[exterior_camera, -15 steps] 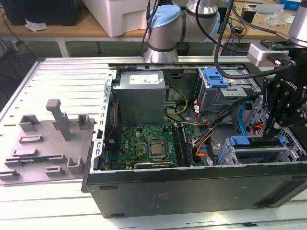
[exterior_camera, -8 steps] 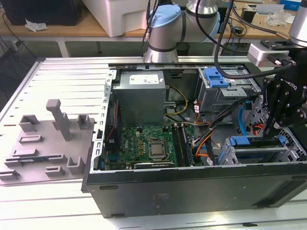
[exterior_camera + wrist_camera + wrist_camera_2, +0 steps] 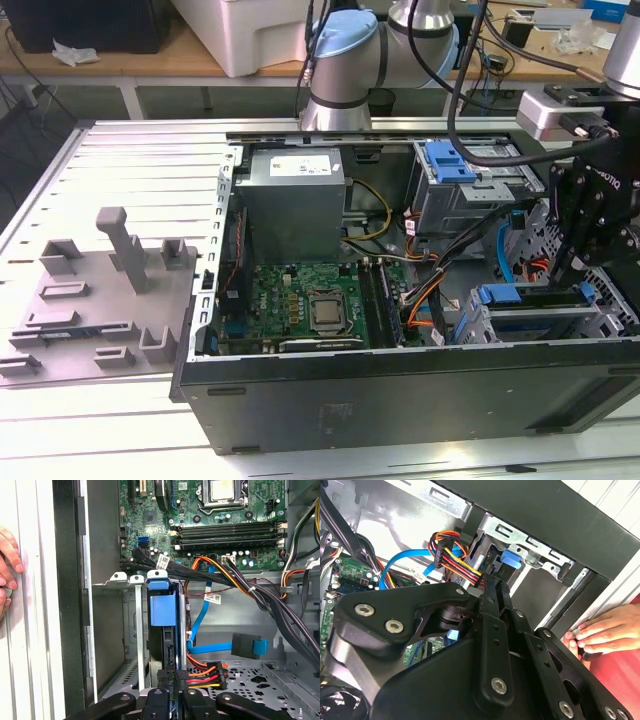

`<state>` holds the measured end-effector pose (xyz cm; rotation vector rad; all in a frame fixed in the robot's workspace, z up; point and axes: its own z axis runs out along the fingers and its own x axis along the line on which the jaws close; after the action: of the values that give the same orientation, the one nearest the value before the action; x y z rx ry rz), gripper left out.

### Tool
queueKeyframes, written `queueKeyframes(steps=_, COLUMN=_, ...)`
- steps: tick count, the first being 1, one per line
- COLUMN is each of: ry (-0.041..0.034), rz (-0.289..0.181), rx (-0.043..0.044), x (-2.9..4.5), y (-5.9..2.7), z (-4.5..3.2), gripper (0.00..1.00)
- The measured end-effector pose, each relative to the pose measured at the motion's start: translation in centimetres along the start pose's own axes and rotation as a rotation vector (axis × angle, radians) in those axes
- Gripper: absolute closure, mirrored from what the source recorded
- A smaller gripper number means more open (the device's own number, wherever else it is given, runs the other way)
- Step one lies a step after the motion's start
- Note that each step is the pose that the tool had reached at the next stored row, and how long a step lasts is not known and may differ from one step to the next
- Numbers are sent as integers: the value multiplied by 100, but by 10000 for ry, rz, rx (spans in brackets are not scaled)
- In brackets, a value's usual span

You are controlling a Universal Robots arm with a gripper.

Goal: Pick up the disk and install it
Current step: 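Insert the first disk wire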

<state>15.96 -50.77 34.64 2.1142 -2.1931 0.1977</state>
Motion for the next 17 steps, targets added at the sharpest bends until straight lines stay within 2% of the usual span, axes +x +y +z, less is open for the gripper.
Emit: queueKeyframes(steps=17, ry=-7, rz=-210, rx=32, x=-15, y=1, z=13, gripper=84)
